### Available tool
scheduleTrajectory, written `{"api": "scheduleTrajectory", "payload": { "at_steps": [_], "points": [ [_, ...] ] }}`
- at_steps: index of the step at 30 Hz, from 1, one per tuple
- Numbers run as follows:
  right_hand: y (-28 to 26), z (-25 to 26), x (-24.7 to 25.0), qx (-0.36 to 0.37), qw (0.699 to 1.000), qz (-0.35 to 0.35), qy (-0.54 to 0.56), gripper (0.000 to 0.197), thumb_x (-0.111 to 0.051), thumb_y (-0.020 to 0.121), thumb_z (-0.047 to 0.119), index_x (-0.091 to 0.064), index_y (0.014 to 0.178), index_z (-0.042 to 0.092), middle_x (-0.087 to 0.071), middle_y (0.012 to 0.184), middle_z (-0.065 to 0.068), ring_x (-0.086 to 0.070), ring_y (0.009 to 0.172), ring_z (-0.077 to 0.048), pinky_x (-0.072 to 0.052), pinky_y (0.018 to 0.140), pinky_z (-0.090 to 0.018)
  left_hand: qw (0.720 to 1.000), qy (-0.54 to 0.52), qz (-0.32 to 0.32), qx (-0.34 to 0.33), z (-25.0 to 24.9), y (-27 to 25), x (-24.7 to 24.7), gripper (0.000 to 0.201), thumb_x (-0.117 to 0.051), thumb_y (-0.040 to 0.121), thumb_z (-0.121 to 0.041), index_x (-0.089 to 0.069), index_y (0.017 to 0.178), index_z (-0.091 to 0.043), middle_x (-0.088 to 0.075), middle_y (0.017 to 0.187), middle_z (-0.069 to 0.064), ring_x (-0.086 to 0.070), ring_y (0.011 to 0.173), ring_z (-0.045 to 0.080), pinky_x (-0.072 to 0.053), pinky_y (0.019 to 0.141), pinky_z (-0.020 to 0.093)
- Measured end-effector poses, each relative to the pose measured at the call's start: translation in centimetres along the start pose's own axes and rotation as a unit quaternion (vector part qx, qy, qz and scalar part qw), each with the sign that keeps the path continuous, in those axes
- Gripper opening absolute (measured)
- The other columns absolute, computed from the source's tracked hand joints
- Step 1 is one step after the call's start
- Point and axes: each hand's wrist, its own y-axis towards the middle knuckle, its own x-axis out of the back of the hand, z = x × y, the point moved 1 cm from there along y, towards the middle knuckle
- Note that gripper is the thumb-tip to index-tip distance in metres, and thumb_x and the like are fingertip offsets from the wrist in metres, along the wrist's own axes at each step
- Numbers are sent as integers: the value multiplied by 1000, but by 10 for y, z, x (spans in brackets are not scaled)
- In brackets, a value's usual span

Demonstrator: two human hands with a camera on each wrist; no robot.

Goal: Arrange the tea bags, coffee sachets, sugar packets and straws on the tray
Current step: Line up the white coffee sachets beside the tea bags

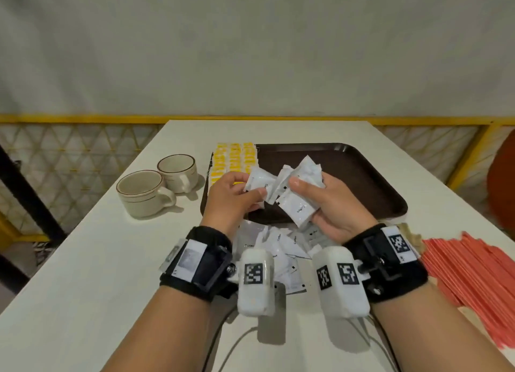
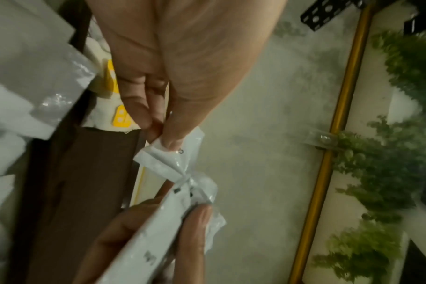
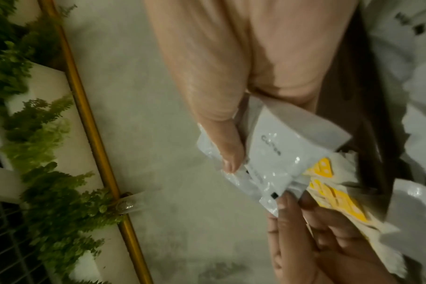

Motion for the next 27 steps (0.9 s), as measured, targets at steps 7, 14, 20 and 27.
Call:
{"api": "scheduleTrajectory", "payload": {
  "at_steps": [7,14,20,27],
  "points": [
    [-1,-7,3,-7,999,-13,-38,35,-66,85,3,-57,118,-1,-68,112,-22,-66,103,-34,-55,89,-44,984,-134,67,96,11,-11,-5,32,-62,85,6,-52,108,-15,-63,87,14,-65,58,17,-57,62,30],
    [-5,-3,4,-18,992,-1,-124,27,-69,84,5,-62,111,4,-70,105,-18,-70,93,-30,-57,82,-43,983,-26,151,98,5,-12,0,14,-63,85,2,-57,78,-9,-68,79,11,-66,70,23,-57,64,33],
    [-4,-3,3,-18,1000,-15,-16,30,-64,85,4,-59,115,-2,-68,103,-21,-69,84,-26,-58,75,-36,962,-115,189,157,2,-17,-5,26,-47,88,16,-43,90,-9,-63,104,29,-67,84,39,-56,75,47],
    [-4,-1,3,-7,998,-58,31,36,-65,84,0,-58,120,-1,-67,115,-21,-68,95,-25,-58,82,-31,959,-204,111,159,6,-11,-7,15,-60,85,8,-61,98,0,-69,91,15,-69,72,19,-59,66,26]
  ]
}}
